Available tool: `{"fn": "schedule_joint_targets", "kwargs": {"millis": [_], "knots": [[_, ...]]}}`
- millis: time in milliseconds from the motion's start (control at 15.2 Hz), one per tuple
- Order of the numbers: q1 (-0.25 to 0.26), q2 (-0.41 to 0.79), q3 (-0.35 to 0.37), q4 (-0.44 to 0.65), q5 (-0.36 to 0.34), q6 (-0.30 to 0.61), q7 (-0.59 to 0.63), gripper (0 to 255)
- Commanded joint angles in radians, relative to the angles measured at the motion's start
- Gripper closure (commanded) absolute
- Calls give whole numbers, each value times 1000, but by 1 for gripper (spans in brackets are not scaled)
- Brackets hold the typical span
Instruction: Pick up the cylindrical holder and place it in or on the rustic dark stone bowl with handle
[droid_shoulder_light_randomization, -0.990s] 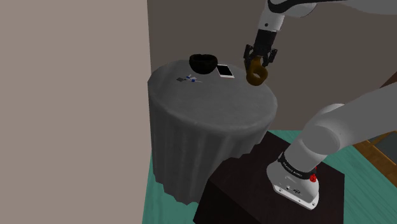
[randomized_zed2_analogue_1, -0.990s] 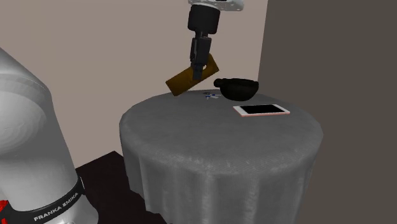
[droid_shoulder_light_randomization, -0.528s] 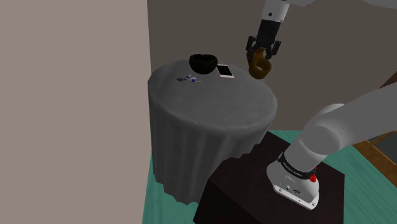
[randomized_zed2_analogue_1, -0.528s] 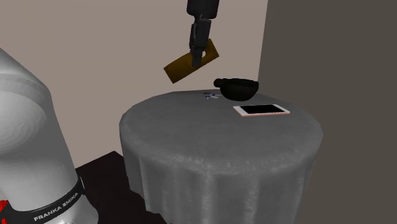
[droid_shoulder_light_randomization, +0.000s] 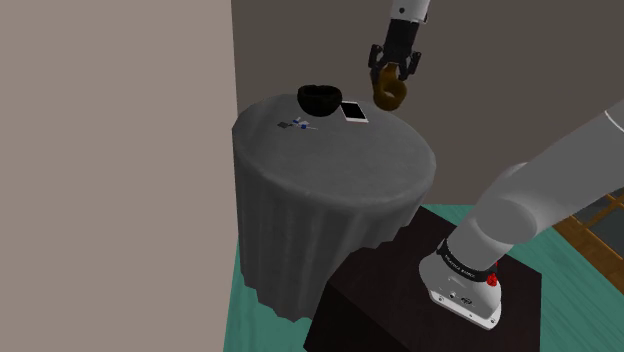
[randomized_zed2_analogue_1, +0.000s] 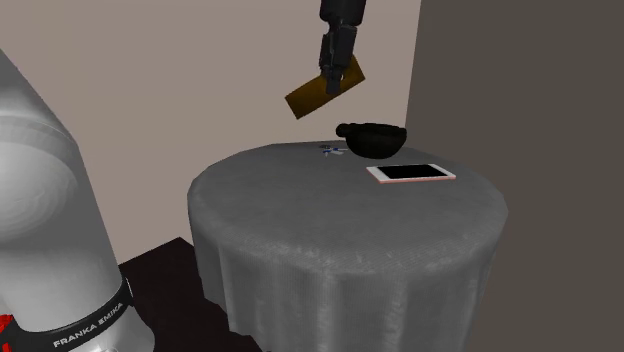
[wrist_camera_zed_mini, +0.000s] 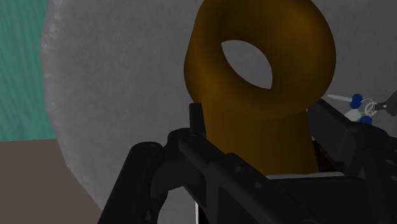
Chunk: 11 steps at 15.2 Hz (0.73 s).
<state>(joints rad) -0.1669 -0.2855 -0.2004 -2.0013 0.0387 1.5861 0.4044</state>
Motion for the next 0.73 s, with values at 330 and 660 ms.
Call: {"fn": "schedule_joint_targets", "kwargs": {"millis": [330, 660], "knots": [[25, 272, 12, 283, 57, -14, 22, 255], [27, 488, 19, 554, 98, -72, 37, 255]]}}
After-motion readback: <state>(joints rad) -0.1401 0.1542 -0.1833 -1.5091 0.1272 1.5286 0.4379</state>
